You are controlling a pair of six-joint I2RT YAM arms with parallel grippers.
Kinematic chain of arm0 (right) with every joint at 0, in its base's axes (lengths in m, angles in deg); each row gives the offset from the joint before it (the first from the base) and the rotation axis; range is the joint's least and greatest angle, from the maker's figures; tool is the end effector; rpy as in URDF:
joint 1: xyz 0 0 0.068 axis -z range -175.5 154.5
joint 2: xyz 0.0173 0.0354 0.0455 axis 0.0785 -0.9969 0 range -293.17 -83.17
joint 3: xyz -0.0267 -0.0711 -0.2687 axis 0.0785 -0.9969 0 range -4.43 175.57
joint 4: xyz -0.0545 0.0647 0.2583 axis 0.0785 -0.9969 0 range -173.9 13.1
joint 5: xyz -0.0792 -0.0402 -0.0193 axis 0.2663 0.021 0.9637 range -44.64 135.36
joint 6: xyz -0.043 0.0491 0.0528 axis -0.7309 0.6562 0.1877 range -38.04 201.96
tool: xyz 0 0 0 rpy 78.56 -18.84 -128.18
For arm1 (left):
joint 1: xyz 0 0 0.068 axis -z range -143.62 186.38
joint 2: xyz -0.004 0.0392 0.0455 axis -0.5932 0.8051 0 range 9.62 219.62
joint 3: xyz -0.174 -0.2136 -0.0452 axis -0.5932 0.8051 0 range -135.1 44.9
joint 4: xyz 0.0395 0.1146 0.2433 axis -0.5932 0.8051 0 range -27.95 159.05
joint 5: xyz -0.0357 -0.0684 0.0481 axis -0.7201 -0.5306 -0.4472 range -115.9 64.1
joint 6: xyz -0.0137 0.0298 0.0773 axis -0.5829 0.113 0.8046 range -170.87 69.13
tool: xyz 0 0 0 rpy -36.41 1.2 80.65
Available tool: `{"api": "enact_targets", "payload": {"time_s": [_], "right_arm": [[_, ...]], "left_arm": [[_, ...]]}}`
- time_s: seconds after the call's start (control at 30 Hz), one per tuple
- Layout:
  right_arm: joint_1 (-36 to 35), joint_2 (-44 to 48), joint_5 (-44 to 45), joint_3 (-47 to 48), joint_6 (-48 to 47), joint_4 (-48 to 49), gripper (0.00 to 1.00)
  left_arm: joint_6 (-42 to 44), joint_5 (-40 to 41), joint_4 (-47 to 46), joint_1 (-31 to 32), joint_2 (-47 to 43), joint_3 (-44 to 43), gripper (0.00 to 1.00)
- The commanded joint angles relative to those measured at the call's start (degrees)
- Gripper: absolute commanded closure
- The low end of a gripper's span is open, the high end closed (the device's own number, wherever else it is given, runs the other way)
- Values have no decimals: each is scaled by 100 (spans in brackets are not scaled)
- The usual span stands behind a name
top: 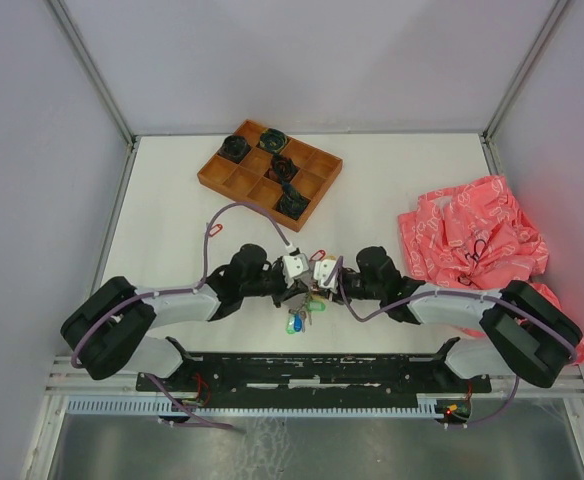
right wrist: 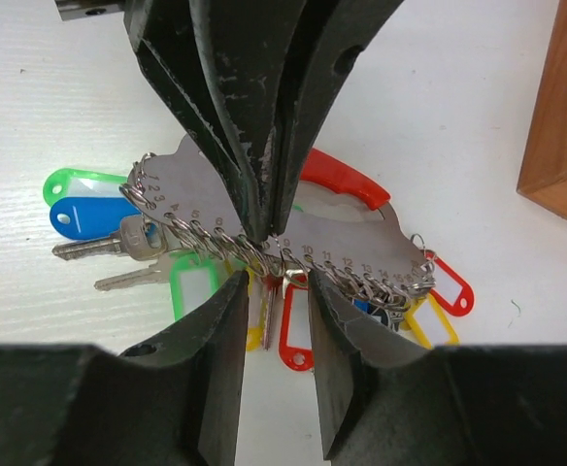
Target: Put the keys on the keyring
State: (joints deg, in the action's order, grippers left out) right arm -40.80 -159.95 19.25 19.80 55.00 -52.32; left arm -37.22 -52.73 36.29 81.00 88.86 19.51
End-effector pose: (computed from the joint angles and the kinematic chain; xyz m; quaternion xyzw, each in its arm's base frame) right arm 0.1775 0.2255 0.1446 -0.5863 0.6056 0.2711 0.4647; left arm 0.1847 -0.2288 0.1422 0.5104 0.6706 -0.3253 0.4290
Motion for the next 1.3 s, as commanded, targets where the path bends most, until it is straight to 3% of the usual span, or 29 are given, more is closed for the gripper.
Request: {"api": "enact_targets", "payload": {"time_s": [0.0, 0.77, 1.27], "right_arm": [[12, -119, -216, 219, -67, 133, 61], [335, -89, -693, -30, 410, 1037, 68], [395, -338, -1050, 257, 276, 451, 71]], "left_arm": [[-173, -23, -104, 68, 7, -283, 97], [104, 64, 152, 176, 85, -349, 97], [77, 4, 167, 175, -14, -375, 97]]}}
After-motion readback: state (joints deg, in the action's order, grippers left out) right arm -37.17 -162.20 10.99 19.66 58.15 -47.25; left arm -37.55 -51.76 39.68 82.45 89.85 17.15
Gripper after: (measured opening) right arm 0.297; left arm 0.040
